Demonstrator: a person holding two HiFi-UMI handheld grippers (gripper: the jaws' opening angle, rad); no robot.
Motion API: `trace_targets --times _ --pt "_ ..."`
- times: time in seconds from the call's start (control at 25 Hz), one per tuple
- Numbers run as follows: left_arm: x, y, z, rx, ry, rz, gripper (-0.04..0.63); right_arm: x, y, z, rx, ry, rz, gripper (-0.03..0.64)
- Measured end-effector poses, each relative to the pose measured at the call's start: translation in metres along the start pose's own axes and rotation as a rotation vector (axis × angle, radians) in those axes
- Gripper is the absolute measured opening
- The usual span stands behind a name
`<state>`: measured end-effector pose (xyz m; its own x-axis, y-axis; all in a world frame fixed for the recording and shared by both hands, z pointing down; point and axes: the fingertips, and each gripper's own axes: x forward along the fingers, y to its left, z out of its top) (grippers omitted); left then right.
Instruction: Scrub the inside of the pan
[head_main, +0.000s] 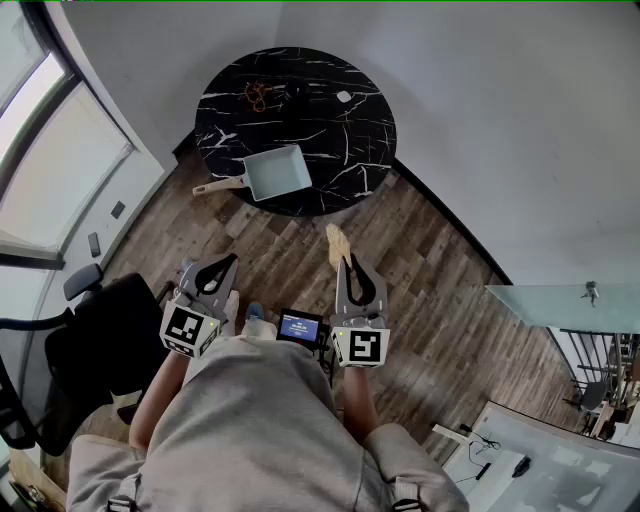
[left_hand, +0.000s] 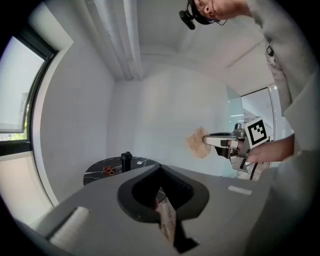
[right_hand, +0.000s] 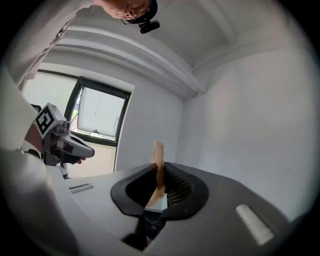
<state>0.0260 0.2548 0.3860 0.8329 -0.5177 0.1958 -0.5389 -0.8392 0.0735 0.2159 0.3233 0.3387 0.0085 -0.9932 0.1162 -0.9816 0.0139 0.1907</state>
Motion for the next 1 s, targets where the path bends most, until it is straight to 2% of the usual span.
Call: trace_targets --times 0.24,0.44,0.6,0.8,1.0 --pt "-0.007 0.03 -0.019 -0.005 0.065 0.025 0.0 0.032 0.01 -0.002 0.031 0.018 0.02 0.057" --pt "0.014 0.068 -0.006 0.031 0.04 0.021 0.0 0.082 0.017 0.006 0.016 0.037 0.055 0.058" --pt "0.037 0.106 0.006 0.09 0.012 -0.02 0.0 0.13 0.025 0.016 -0.009 0.052 0.056 0.058" --pt "0.07 0.157 0.03 0.106 -0.032 -0.092 0.0 0.187 0.028 0.035 -0.042 0.072 0.023 0.059" --pt "0.096 0.2 0.044 0.121 -0.044 -0.175 0.0 0.224 0.034 0.05 0.016 0.083 -0.043 0.059"
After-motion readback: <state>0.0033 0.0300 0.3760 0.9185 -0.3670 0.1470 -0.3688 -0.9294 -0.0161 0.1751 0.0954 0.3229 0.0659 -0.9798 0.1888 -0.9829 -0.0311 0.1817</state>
